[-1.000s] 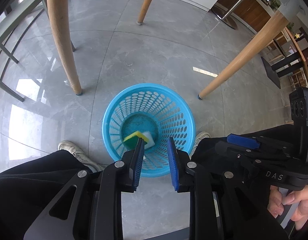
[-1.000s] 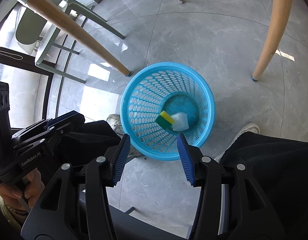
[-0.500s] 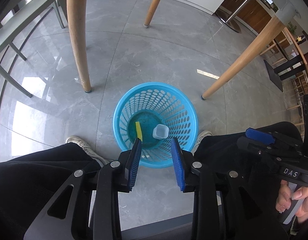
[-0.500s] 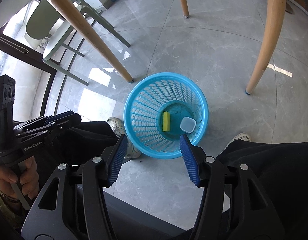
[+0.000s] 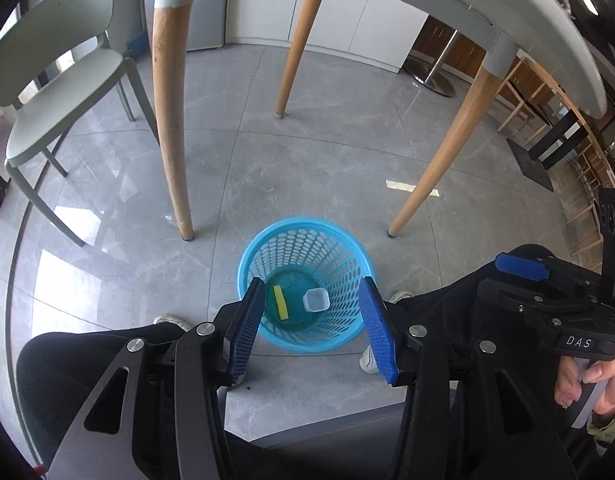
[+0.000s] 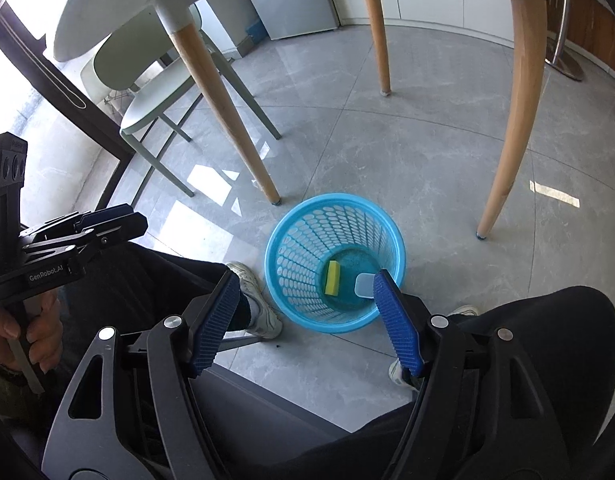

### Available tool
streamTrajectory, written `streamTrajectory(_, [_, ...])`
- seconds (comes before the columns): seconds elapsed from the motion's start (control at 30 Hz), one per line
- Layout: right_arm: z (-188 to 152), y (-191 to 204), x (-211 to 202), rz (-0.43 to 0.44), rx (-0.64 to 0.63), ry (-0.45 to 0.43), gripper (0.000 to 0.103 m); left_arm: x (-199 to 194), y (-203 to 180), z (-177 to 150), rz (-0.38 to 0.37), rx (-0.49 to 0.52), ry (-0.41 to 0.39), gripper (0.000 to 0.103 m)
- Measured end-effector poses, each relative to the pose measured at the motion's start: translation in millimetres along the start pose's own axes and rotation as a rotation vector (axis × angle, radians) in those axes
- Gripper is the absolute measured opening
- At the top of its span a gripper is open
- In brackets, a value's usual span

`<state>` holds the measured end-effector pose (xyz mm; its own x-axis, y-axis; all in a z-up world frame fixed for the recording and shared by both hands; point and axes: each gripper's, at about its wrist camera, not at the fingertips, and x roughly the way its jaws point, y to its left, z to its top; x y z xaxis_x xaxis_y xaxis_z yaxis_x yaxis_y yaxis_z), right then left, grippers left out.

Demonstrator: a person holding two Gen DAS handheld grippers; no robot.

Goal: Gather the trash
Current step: 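Raise both tools back toward the table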

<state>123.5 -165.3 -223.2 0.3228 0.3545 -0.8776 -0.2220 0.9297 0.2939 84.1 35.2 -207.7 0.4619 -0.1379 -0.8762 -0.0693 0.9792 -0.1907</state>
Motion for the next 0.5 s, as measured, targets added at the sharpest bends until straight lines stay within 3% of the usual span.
streamTrajectory(0.13, [0, 5, -25, 0.005, -0.002, -0.046, 0.069, -18, 0, 5, 0.041, 0.052, -0.047, 0.05])
streamTrajectory(0.5, [22, 37, -114, 0.03, -0.076, -0.248, 0.077, -90, 2, 23, 0.017, 0.044, -0.203, 0.059])
